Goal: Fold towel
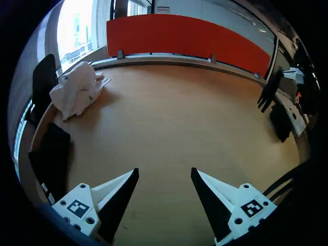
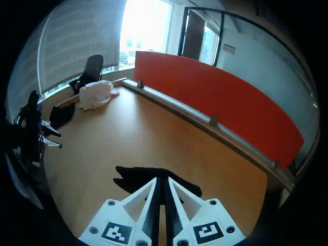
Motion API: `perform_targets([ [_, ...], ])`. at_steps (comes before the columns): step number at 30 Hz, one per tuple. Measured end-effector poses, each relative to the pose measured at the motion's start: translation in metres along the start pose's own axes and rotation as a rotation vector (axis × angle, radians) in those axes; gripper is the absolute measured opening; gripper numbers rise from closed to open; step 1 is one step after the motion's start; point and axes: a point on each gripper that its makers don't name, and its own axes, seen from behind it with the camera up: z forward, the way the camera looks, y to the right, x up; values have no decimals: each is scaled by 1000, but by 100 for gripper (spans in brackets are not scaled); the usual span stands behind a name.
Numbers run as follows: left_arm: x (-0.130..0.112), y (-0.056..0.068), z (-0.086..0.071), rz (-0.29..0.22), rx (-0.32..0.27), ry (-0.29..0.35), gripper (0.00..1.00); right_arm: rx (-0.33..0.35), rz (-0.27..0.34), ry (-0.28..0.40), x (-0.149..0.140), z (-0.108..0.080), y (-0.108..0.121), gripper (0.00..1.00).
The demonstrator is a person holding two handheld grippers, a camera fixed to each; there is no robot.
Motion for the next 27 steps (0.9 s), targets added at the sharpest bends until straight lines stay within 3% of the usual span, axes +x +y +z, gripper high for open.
perform_targets([
  [13,2,4,2,5,4,-4,94,-67,14,-29,-9,-19,63,5],
  [27,3,7,4,3,8,-11,94,-138,42,-59,-24,-36,116,5],
])
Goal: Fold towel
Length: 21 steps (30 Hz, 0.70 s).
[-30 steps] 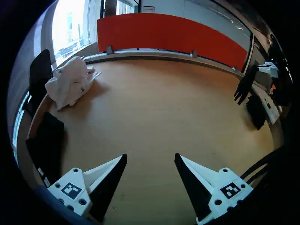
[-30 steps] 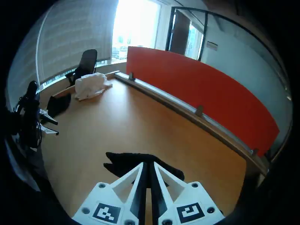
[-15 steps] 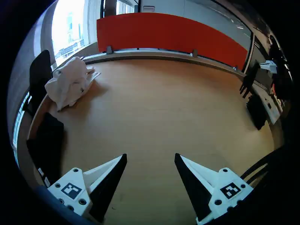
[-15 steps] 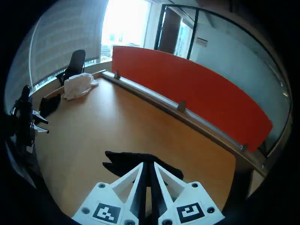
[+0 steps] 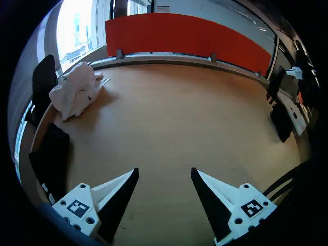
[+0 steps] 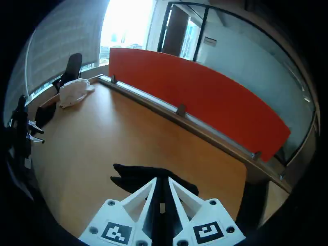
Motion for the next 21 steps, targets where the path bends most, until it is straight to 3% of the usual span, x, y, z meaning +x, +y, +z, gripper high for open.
perform_targets([
  [21,3,11,3,9,3,-5,94,-66,40,-72,-36,-8,57,5],
])
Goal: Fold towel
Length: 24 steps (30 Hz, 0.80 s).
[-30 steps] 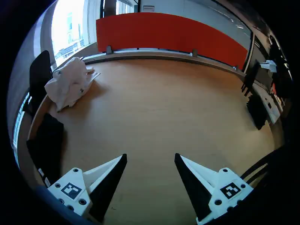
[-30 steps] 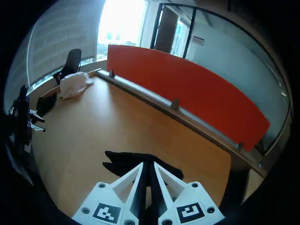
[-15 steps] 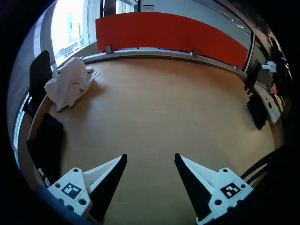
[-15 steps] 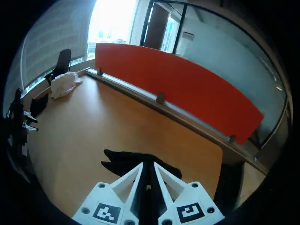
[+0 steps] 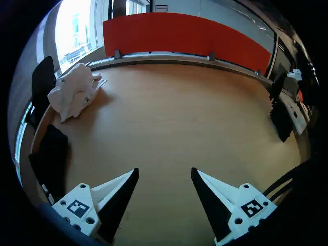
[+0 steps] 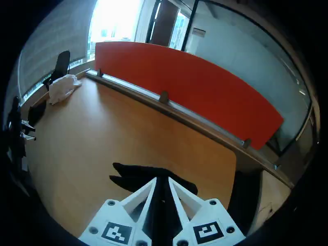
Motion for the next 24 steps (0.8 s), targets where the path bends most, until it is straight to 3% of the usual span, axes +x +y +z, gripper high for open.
perform_targets([
  [12,3,1,1,3,1,0,94,-8,15,-23,-18,-8,6,5],
  [24,5,5,2,17,-9,0,94,-13,56,-65,-65,-29,0,5],
])
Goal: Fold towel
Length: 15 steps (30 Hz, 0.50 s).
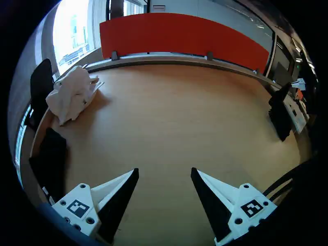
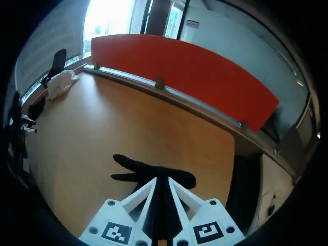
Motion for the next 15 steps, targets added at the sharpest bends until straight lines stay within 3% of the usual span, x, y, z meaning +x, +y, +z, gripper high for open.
perform_targets([
  [15,-3,5,-2,11,-10,-2,94,-15,62,-60,-67,-21,-9,5],
])
